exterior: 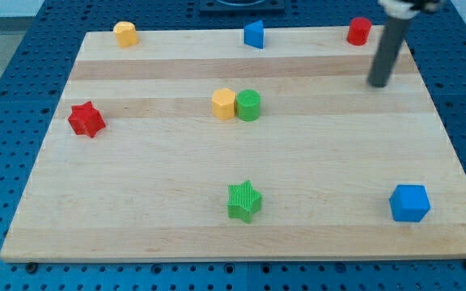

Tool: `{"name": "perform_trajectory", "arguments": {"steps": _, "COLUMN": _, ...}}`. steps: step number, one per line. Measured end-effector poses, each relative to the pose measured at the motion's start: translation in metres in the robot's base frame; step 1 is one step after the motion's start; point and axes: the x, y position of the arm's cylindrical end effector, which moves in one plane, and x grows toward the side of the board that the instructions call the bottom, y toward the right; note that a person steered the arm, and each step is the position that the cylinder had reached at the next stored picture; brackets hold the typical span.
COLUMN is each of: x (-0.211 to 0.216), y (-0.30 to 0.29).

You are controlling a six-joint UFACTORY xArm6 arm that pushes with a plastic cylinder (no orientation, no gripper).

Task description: Move the red circle into the green circle

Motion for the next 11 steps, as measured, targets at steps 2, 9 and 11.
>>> {"name": "perform_trajectory", "arguments": {"steps": 2, "x": -0.121, "y": 0.043}}
{"name": "perform_trajectory", "arguments": {"steps": 9, "x": -0.018, "y": -0.175}}
{"name": "perform_trajectory", "arguments": {"steps": 11, "x": -0.015, "y": -0.192}}
